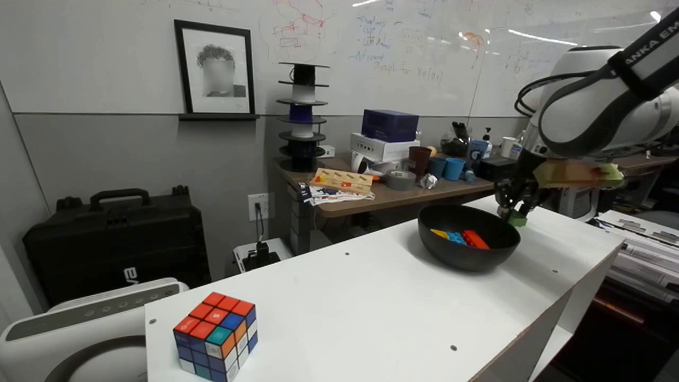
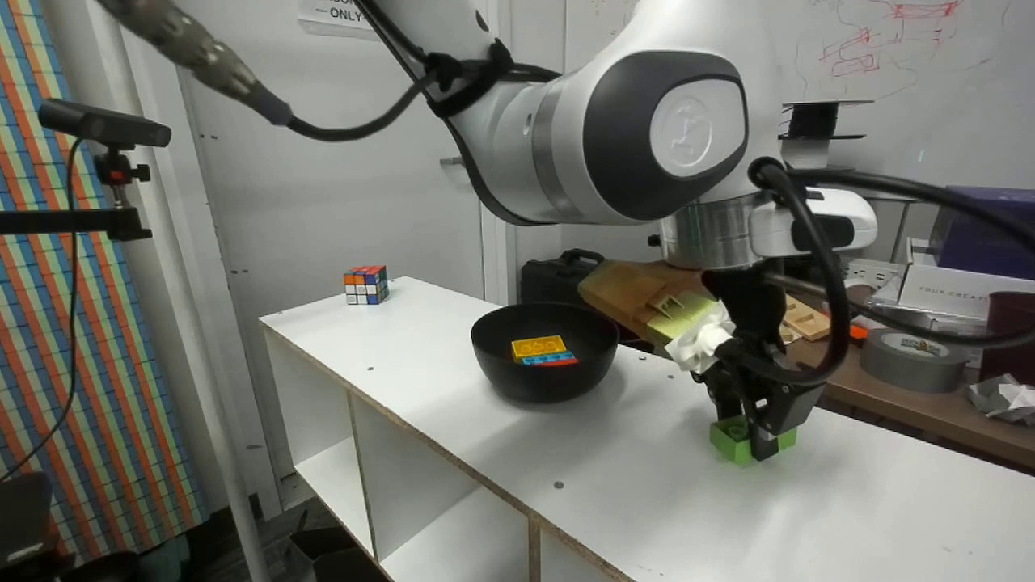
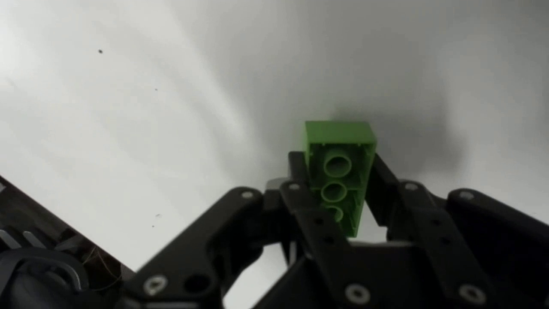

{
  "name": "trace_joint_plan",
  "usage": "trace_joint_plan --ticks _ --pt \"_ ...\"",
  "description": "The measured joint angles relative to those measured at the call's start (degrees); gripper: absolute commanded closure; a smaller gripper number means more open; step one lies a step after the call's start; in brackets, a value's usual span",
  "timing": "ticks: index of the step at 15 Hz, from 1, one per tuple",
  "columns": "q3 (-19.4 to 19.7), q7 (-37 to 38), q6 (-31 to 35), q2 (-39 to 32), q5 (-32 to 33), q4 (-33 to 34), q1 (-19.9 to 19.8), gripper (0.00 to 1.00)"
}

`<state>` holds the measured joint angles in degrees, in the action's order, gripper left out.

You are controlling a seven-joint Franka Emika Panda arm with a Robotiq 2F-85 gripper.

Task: Put all the toy blocks into the black bowl.

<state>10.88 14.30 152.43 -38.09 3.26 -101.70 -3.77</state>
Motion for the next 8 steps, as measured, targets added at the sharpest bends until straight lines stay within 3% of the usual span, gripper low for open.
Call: trace_joint_plan --ticks 4,8 --pt "1.0 -0.3 5.7 9.7 -0.1 -11.5 0.2 0.89" --pt "-2.0 -3.0 13.5 21.5 -2.0 -22.9 0.0 0.89"
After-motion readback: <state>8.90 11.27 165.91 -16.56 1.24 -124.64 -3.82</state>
